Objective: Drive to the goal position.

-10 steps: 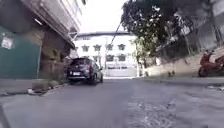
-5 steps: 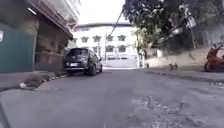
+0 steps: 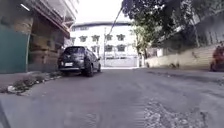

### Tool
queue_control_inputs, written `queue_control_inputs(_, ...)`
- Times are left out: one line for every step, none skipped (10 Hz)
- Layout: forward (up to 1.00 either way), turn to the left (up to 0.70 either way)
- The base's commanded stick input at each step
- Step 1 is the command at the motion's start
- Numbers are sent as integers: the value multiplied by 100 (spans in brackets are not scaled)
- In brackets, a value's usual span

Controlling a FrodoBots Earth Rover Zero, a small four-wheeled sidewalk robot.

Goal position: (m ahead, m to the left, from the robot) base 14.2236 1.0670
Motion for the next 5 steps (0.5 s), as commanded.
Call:
queue_control_inputs(91,-1)
queue_control_inputs(91,-1)
queue_control_inputs(91,-1)
queue_control_inputs(91,-1)
queue_control_inputs(91,-1)
